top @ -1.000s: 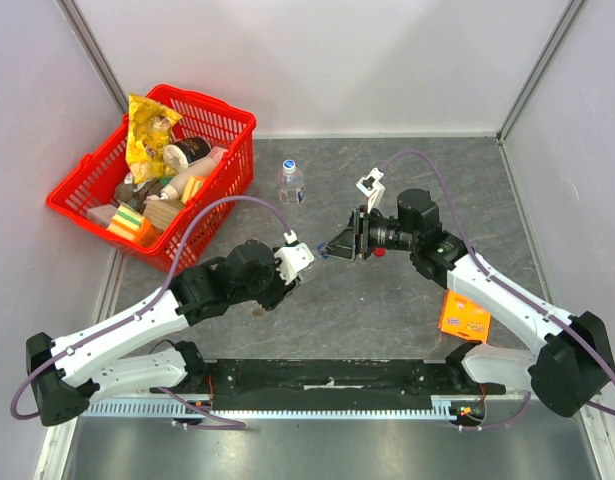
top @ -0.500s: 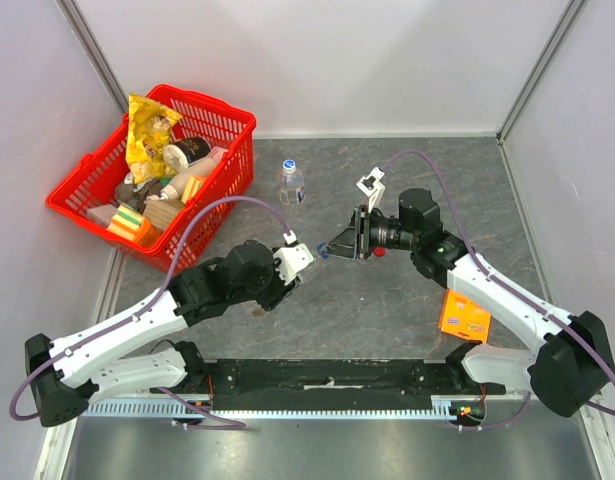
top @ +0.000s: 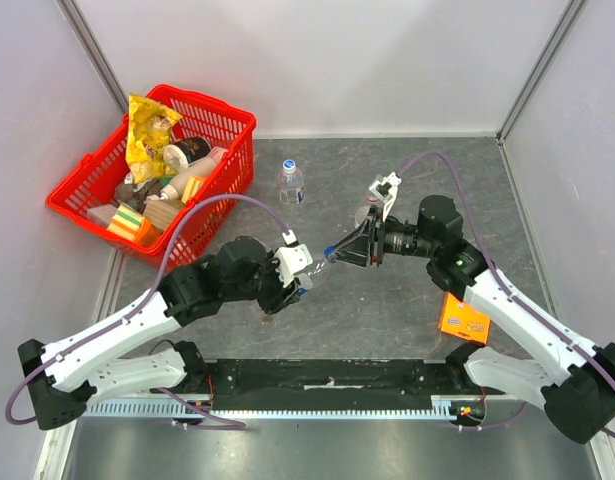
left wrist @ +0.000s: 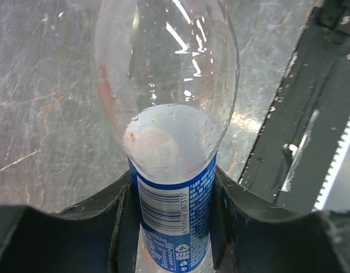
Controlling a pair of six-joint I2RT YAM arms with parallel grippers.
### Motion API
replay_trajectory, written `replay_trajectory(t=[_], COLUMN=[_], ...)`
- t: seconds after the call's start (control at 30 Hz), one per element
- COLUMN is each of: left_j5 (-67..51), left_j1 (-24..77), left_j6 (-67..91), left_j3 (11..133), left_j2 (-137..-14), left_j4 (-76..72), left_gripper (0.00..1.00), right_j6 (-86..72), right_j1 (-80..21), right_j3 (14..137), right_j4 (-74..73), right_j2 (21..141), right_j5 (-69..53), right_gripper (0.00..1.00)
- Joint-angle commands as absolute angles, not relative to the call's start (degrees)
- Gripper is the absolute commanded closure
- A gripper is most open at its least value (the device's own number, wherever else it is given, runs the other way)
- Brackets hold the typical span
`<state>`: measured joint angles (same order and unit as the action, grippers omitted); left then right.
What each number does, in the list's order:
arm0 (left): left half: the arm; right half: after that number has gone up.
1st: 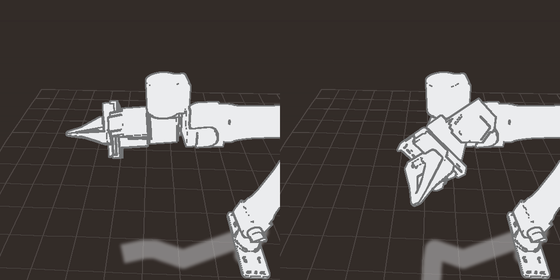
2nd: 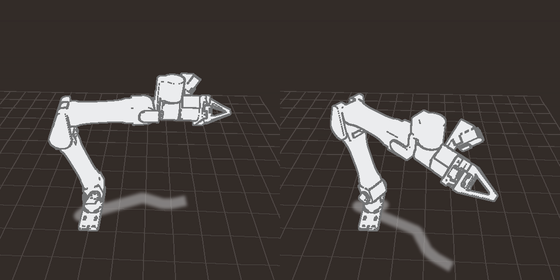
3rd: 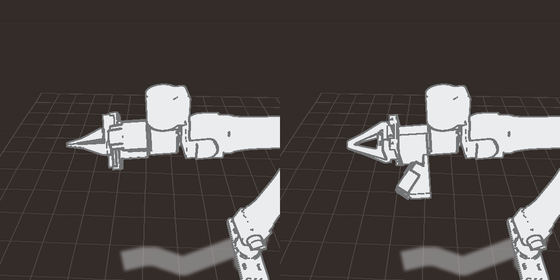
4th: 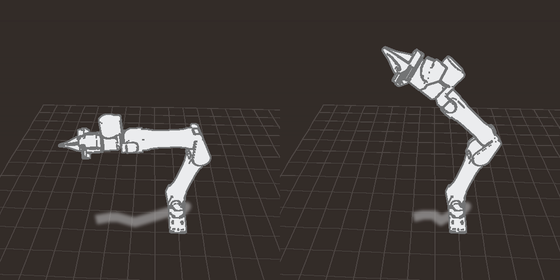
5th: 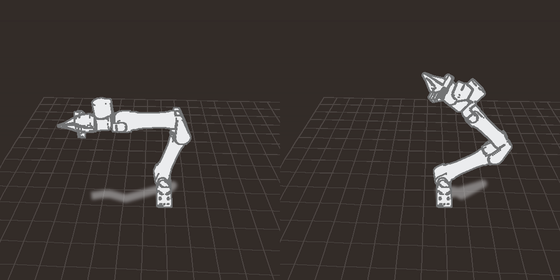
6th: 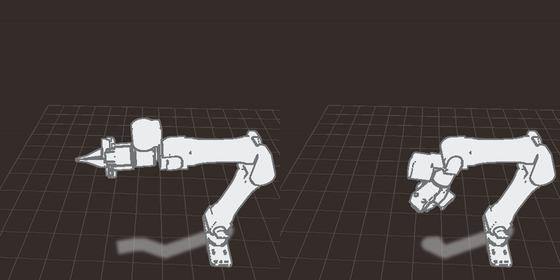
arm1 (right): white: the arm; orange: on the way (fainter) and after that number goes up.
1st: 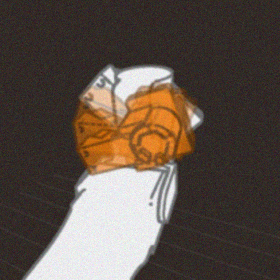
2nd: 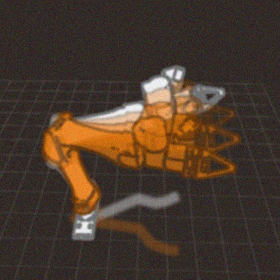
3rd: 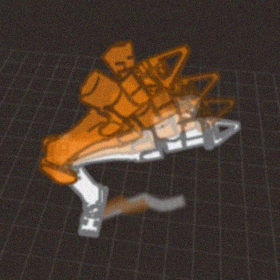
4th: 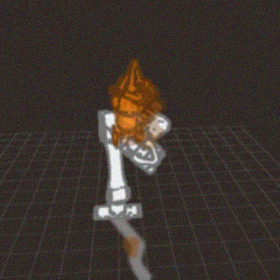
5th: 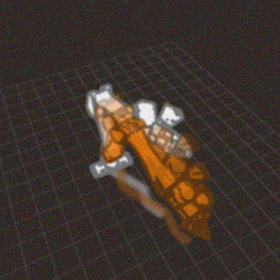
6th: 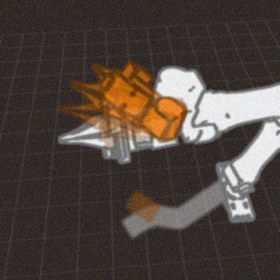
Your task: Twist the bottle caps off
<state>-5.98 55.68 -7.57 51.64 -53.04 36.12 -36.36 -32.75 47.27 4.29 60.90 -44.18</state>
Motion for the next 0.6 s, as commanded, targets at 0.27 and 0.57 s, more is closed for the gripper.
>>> replay_trajectory(t=[0.27,0.57], left_j5=[-30.6,-44.8], left_j1=[56.1,56.2], left_j6=[-6.4,-4.0], left_j3=[58.8,62.9], left_j2=[-53.7,-54.8], left_j4=[32.6,30.8], left_gripper=[0.78,0.77], right_j6=[-24.8,-27.1], right_j1=[-33.1,-33.1], right_j3=[47.3,45.4], right_j4=[5.4,13.3], right_j2=[49.9,43.1], right_j5=[-52.6,-57.8], right_gripper=[1.00,1.00])
